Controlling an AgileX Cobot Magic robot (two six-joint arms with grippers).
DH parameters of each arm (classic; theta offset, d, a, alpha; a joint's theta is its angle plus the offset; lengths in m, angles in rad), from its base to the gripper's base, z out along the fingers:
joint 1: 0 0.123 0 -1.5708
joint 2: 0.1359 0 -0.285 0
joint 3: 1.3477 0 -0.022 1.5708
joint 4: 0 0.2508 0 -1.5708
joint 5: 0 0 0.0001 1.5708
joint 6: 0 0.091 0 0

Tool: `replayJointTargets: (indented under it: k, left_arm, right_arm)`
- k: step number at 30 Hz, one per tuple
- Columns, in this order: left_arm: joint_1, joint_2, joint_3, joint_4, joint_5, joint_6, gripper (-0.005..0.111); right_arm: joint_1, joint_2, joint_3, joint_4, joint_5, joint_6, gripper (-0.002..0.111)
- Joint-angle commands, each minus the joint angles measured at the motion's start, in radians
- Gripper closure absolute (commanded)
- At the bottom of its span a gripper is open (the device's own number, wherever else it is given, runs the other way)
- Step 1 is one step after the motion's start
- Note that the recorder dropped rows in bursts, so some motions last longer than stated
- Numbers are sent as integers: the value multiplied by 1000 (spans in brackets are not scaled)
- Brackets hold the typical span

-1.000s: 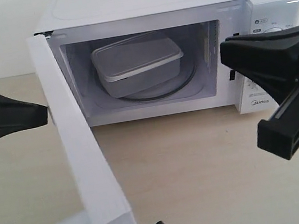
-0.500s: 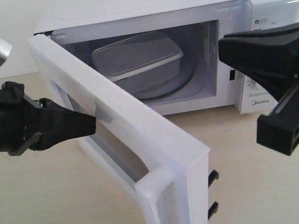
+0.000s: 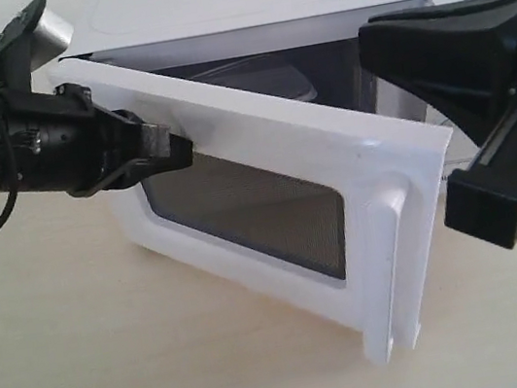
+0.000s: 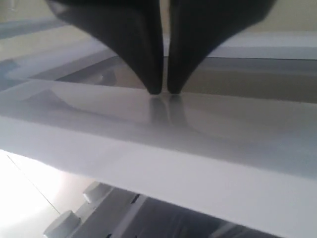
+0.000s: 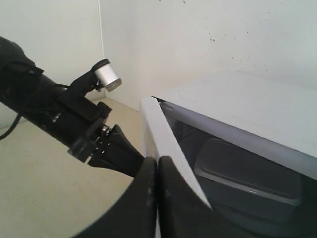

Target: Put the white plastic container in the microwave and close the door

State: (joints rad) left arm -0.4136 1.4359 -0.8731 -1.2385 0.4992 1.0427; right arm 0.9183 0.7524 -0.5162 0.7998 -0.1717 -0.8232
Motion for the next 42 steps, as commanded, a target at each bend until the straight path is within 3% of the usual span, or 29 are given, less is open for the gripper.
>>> replayJointTargets:
  k: [1,5,11,25,42]
  left_arm:
    - [-5,41,-40,-13,-49,31,102]
    - [-5,42,-51,-20,-66,47,102]
    - [-5,42,-51,-14,-166,62,102]
    - [-5,42,-85,-14,-235,65,102]
    - [-5,30,-85,-14,-106,65,102]
  right_arm:
    - [-1,-3,-7,-2,35,3,108]
    - [-1,26,11,1,26,3,108]
    - [-1,81,97,10,-167,79,108]
    - [-1,265,98,58,-380,109,108]
    - [-1,505,80,63,-663,246,108]
